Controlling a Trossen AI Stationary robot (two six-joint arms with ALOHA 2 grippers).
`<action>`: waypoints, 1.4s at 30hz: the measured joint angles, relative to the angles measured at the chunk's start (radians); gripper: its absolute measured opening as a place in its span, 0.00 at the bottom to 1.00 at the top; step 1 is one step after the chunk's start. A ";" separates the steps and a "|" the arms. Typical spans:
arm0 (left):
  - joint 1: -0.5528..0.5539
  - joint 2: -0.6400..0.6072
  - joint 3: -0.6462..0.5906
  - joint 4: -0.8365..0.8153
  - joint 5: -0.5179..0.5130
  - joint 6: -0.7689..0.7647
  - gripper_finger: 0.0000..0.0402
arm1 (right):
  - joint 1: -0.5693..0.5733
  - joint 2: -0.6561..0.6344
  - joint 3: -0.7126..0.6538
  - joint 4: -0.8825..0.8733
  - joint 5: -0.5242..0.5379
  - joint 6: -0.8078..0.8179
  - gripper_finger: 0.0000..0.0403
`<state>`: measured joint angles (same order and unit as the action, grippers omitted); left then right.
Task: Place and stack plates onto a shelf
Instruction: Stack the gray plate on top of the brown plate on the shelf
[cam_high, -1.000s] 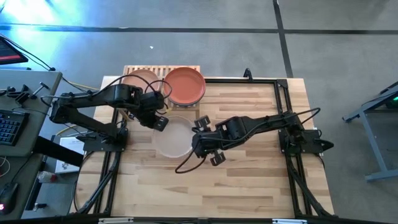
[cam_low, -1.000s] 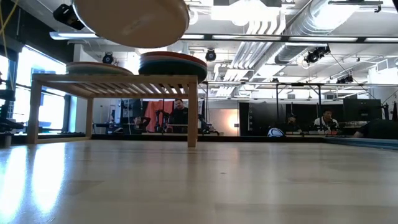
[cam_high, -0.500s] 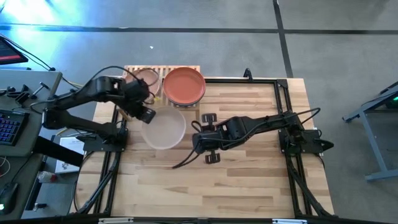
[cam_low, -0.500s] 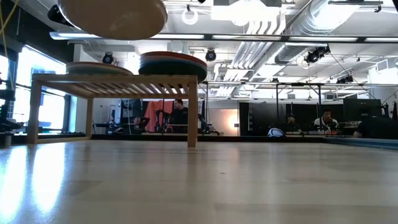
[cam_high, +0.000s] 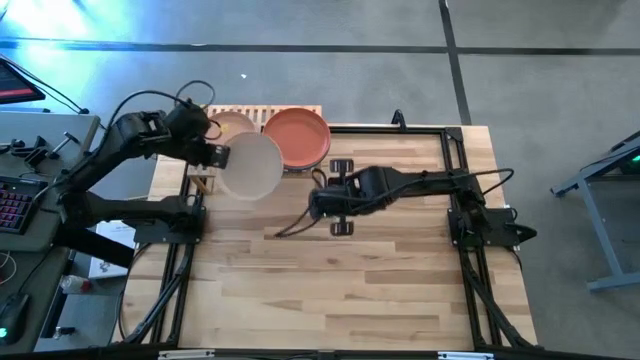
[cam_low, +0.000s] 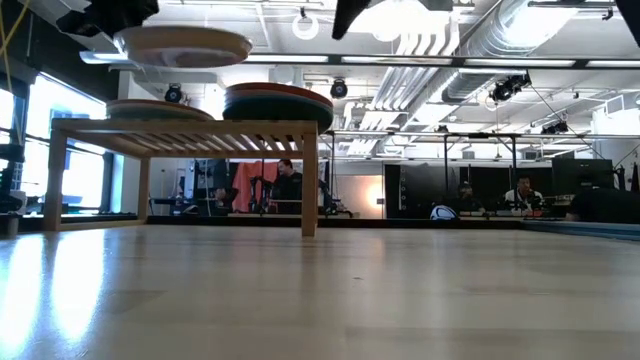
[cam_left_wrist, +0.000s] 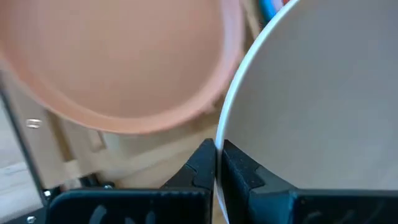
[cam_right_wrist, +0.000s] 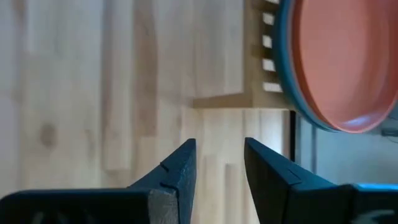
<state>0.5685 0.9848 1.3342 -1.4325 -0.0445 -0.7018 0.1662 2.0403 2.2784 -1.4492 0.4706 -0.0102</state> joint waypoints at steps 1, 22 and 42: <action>0.023 -0.003 0.000 0.000 -0.008 0.000 0.01 | -0.013 0.000 0.000 -0.007 -0.001 -0.019 0.28; 0.530 -0.006 0.000 -0.014 -0.014 0.026 0.01 | -0.293 0.000 0.000 -0.034 -0.169 -0.351 0.28; 0.643 0.115 0.000 -0.065 0.007 -0.008 0.01 | -0.452 0.000 0.000 -0.084 -0.245 -0.368 0.28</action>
<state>1.2110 1.0994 1.3346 -1.4971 -0.0372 -0.7097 -0.2857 2.0403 2.2784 -1.5333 0.2256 -0.3782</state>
